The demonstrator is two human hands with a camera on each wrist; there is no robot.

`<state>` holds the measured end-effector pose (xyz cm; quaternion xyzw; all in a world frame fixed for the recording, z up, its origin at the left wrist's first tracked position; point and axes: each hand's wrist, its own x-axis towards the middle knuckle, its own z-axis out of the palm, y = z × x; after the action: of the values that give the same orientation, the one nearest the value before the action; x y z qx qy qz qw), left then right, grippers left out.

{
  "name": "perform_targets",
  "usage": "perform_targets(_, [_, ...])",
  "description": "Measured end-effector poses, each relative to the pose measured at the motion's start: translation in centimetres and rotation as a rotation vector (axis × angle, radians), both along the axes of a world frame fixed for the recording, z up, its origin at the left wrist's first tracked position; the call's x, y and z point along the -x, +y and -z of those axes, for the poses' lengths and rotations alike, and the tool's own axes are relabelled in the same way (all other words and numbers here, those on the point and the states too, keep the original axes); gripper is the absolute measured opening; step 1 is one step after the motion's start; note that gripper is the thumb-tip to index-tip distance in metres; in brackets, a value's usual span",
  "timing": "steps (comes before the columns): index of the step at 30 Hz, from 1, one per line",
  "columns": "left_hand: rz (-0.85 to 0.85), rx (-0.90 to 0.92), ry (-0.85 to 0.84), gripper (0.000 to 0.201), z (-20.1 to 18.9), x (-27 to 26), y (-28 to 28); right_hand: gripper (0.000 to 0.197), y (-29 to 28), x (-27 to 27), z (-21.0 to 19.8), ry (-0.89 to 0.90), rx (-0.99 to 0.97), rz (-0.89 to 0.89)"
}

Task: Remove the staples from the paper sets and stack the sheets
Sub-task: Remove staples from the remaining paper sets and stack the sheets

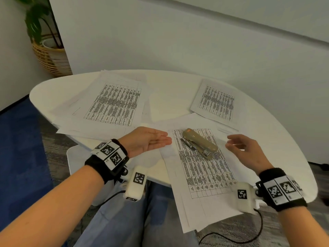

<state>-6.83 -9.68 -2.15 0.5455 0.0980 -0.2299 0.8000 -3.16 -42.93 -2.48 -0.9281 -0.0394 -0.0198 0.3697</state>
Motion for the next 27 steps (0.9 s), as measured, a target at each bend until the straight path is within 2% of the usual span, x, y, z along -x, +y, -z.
perform_targets(4, [-0.022,-0.003,0.002,0.019,0.1,0.7,-0.4,0.029,-2.9,2.0,1.8,0.113,0.136,0.074])
perform_targets(8, [-0.195,-0.132,-0.075,0.013,0.6,1.5,0.4,0.051,-3.7,3.7,3.1,0.164,0.352,-0.057])
perform_targets(11, [-0.477,-0.221,-0.154,0.007,1.3,1.8,3.7,0.059,-3.7,4.1,3.7,0.147,0.421,-0.094])
perform_targets(14, [-0.890,-0.321,-0.197,0.012,2.7,2.9,8.6,0.061,-3.6,4.1,4.3,0.114,0.432,-0.070])
perform_targets(16, [-1.176,-0.472,-0.110,0.020,4.2,4.4,11.8,0.062,-3.6,4.1,4.5,0.110,0.442,-0.058])
perform_targets(18, [-1.339,-0.523,0.052,0.031,5.9,6.0,13.8,0.061,-3.4,4.3,4.6,0.116,0.442,-0.040])
perform_targets(20, [-1.250,-0.515,0.213,0.035,8.0,7.0,15.3,0.061,-3.1,4.4,4.6,0.122,0.438,-0.015])
perform_targets(21, [-1.192,-0.571,0.295,0.033,8.8,7.3,15.3,0.061,-3.0,4.4,4.6,0.125,0.437,-0.003])
perform_targets(22, [-1.012,-0.857,0.342,0.032,10.4,7.6,15.3,0.061,-2.8,4.5,4.6,0.130,0.437,0.007])
perform_targets(23, [-0.880,-0.935,0.345,0.035,11.3,7.2,15.2,0.061,-2.7,4.5,4.6,0.133,0.439,0.014])
perform_targets(24, [-0.846,-0.852,0.315,0.038,12.0,6.8,15.2,0.062,-2.6,4.6,4.6,0.134,0.439,0.017])
perform_targets(26, [-0.897,-0.603,0.206,0.038,11.5,5.9,15.2,0.063,-2.4,4.8,4.4,0.136,0.436,0.019])
perform_targets(27, [-0.916,-0.609,0.193,0.039,10.9,5.8,14.6,0.063,-2.3,4.9,4.3,0.150,0.433,0.017])
